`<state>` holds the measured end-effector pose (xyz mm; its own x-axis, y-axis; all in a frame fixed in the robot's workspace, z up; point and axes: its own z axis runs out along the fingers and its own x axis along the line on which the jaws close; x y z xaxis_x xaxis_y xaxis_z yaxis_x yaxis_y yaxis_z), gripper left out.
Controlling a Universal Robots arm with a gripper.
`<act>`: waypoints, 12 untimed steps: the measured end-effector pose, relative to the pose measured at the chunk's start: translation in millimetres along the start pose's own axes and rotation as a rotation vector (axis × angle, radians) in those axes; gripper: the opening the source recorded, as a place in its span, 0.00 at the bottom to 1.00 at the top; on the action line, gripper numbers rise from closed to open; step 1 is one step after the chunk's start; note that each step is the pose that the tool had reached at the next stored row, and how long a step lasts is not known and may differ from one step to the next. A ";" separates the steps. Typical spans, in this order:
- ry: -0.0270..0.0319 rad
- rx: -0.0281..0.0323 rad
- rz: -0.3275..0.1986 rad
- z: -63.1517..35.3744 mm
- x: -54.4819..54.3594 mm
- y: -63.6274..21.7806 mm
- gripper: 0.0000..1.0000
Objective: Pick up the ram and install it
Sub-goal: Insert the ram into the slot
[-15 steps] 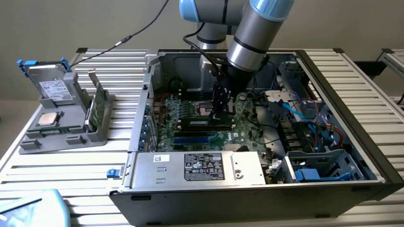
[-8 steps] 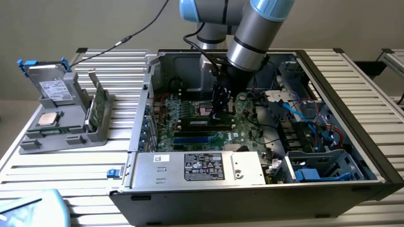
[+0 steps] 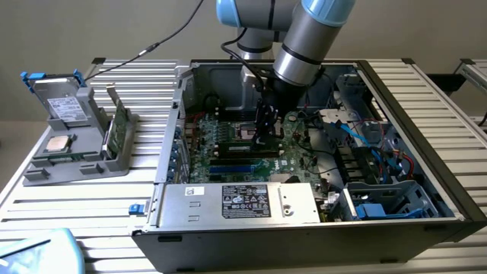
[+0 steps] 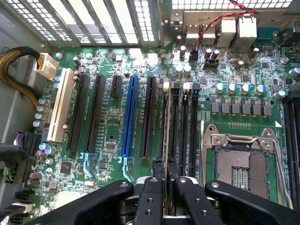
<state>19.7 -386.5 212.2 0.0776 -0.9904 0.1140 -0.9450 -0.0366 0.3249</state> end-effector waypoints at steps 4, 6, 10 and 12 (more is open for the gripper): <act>0.0000 -0.0030 0.000 -0.7 0.5 -0.2 0.14; 0.0000 -0.0051 -0.001 -1.9 0.7 0.2 0.14; 0.0000 -0.0074 -0.001 -2.4 1.7 0.0 0.14; -0.0001 -0.0076 -0.001 -2.3 2.5 0.0 0.14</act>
<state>20.6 -388.7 214.6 0.0784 -0.9904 0.1136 -0.9425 -0.0365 0.3321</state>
